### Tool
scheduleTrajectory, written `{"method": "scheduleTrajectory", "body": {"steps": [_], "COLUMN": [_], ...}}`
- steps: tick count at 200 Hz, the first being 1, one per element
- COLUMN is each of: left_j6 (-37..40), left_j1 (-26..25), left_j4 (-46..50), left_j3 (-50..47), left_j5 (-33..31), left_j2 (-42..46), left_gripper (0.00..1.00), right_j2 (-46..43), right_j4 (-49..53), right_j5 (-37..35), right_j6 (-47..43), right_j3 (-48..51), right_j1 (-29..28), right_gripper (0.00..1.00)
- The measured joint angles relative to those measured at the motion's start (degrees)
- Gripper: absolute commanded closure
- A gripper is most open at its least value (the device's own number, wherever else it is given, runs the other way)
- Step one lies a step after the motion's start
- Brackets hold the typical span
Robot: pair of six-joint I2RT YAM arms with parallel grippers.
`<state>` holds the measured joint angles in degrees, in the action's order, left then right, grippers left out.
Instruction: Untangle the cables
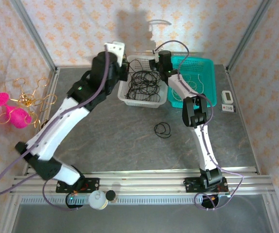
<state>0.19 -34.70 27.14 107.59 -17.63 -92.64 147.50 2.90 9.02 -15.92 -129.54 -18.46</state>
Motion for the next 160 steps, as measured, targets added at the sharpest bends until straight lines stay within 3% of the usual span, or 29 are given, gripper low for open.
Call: {"method": "scheduleTrajectory", "body": {"steps": [73,121,160], "left_j6": [0.70,-1.03,-2.29], "left_j1": [5.20,6.36,7.10], "left_j4": [-1.66,-4.48,-7.74], "left_j3": [27.63,29.29,29.31], "left_j5": [-0.81,-0.59,-0.39], "left_j2": [-25.83,-29.05,-29.55], "left_gripper": [1.00,1.00,1.00], "right_j2": [-14.97,-23.32,-31.74], "right_j4": [-3.48,-5.90,-7.78], "right_j5": [3.91,4.57,4.50], "right_j6": [-1.38,-2.84,-5.79], "right_j3": [25.24,28.44,39.17], "right_j1": [-1.77,-2.91,-3.15], "right_gripper": [0.21,0.13,0.11]}}
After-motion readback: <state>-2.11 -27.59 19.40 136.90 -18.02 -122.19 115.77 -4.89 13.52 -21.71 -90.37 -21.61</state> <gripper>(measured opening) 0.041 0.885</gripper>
